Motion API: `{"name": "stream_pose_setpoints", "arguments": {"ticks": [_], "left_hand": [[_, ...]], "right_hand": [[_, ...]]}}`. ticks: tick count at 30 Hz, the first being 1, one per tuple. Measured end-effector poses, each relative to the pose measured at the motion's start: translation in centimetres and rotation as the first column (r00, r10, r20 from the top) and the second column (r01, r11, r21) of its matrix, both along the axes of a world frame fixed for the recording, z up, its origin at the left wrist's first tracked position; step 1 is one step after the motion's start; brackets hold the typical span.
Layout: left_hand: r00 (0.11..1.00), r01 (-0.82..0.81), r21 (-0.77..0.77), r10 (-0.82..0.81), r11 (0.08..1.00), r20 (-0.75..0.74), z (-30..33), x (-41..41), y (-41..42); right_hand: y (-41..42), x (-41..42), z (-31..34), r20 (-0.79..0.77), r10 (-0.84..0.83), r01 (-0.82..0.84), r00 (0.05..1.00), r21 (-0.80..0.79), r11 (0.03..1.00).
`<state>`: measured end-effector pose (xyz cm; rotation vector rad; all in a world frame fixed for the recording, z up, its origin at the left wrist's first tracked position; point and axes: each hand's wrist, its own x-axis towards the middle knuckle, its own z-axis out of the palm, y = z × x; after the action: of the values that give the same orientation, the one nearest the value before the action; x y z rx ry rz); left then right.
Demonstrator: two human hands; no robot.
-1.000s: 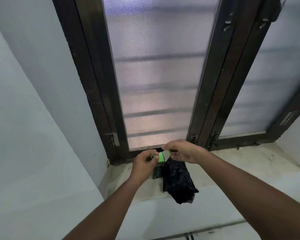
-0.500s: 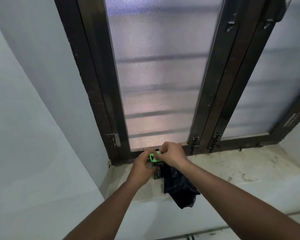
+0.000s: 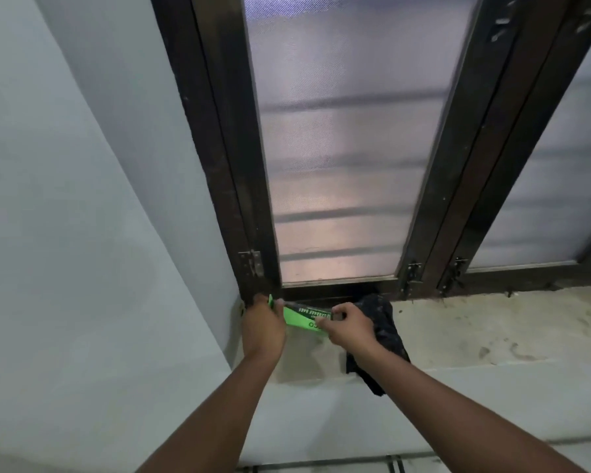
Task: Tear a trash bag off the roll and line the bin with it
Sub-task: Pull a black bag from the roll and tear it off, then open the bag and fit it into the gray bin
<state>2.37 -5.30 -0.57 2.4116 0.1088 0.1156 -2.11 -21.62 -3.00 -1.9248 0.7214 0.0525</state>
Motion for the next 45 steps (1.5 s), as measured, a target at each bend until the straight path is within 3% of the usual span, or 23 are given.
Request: {"name": "stream_pose_setpoints", "arguments": {"ticks": [4, 9, 13, 17, 19, 22, 24, 25, 29, 32, 34, 37, 41, 45], "left_hand": [[0.991, 0.054, 0.214, -0.026, 0.975, -0.131, -0.7, -0.6, 1.7], [0.989, 0.079, 0.277, -0.039, 0.957, -0.146, -1.1, -1.2, 2.8], [0.989, 0.103, 0.221, -0.077, 0.97, -0.123, -1.6, -2.1, 2.4], [0.97, 0.215, 0.127, -0.197, 0.968, -0.14, -2.5, -3.0, 0.3], [0.95, 0.264, 0.007, -0.258, 0.965, -0.175, -3.0, -3.4, -1.2], [0.895, 0.29, -0.183, -0.333, 0.94, -0.296, -3.7, -4.0, -4.1], [0.834, 0.269, -0.275, -0.366, 0.923, -0.413, -4.1, -4.5, -6.0], [0.8, 0.265, -0.29, -0.378, 0.92, -0.466, -4.4, -4.7, -6.7], [0.764, 0.294, -0.256, -0.387, 0.921, -0.516, -5.1, -5.6, -8.0], [0.776, 0.206, -0.359, -0.375, 0.91, -0.506, -5.2, -6.1, -8.1], [0.755, 0.078, -0.521, -0.392, 0.85, -0.526, -5.2, -6.3, -7.9], [0.758, -0.072, -0.669, -0.395, 0.74, -0.519, -4.8, -6.7, -7.5], [0.789, -0.162, -0.713, -0.344, 0.682, -0.509, -3.0, -7.7, -7.3], [0.698, -0.024, -0.711, -0.497, 0.703, -0.515, -1.4, -8.7, -6.2]], "right_hand": [[1.5, 1.7, 0.1, -0.058, 0.033, -0.039, 0.998, -0.106, 0.994], [4.2, 2.9, -0.1, -0.06, 0.131, -0.135, 0.99, -0.061, 0.989], [2.5, 1.0, 1.6, 0.033, 0.246, -0.243, 0.969, -0.088, 0.966], [-1.1, -3.3, 2.3, 0.263, 0.149, -0.041, 0.953, -0.373, 0.927], [-2.9, -5.1, 1.7, 0.194, 0.117, 0.007, 0.974, -0.542, 0.841], [-4.5, -6.7, -0.3, -0.182, 0.09, -0.188, 0.979, -0.648, 0.738], [-4.9, -7.3, -1.3, -0.351, 0.086, -0.29, 0.932, -0.584, 0.758], [-5.0, -7.4, -1.8, -0.363, 0.105, -0.303, 0.926, -0.547, 0.781], [-6.1, -7.3, -3.0, -0.244, 0.168, -0.252, 0.955, -0.374, 0.893], [-6.6, -7.6, -2.5, -0.149, 0.039, -0.028, 0.988, 0.071, 0.997], [-6.7, -8.2, -1.8, -0.134, -0.014, 0.062, 0.991, 0.363, 0.93], [-7.0, -9.0, -1.8, -0.111, -0.041, 0.101, 0.993, 0.619, 0.779], [-6.9, -9.7, -1.7, -0.094, -0.091, 0.131, 0.991, 0.721, 0.681], [-6.5, -10.6, -0.4, -0.086, -0.112, 0.138, 0.99, 0.765, 0.63]]}}
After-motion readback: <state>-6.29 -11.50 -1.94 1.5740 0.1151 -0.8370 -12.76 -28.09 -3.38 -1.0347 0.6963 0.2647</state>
